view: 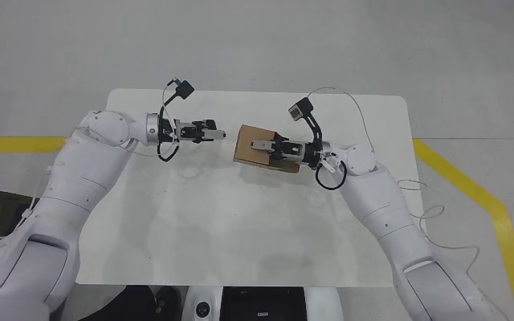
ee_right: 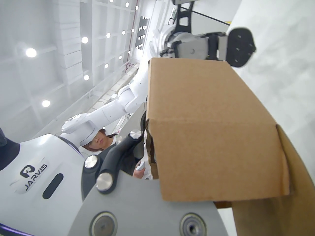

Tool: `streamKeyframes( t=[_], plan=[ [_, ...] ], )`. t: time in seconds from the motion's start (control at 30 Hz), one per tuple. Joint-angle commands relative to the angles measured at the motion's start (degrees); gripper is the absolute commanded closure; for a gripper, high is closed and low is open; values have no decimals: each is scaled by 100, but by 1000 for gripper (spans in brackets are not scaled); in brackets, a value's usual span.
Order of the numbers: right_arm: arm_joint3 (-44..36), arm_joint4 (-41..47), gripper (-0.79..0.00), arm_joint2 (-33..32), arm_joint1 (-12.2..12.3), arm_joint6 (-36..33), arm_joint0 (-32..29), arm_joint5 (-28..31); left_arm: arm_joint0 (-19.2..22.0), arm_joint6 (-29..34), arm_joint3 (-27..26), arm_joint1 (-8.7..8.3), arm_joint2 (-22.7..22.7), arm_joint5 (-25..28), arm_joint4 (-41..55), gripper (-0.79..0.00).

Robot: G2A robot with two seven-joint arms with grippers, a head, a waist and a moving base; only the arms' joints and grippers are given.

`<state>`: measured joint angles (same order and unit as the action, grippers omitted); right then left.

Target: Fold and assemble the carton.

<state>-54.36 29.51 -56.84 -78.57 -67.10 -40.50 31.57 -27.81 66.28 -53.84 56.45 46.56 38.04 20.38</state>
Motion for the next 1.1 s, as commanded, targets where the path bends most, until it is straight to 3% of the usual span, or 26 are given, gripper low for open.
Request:
streamKeyframes(
  t=[0.0,0.33,0.53,0.73,0.8,1.07],
  plan=[
    [77,-227,0,53,3,69,29,-174,63,-239,-21,-39,43,235,-360,-785],
    [777,-724,0,505,-142,273,287,-620,-66,-1903,-685,-366,254,1899,-2685,-785],
    [1185,-718,0,676,-248,208,461,-589,-460,-2690,-1470,-538,587,1996,-4070,-785],
    [1494,-683,-533,718,-300,53,604,-514,-1049,-4274,-2346,-721,822,1996,-6245,-785],
    [1570,-674,-763,703,-303,19,641,-494,-1218,-4922,-2509,-778,811,1996,-6981,-785],
    [1470,-541,-785,473,-223,-156,635,-363,-1471,-7306,-2478,-903,462,1996,-9313,-785]
  ],
)
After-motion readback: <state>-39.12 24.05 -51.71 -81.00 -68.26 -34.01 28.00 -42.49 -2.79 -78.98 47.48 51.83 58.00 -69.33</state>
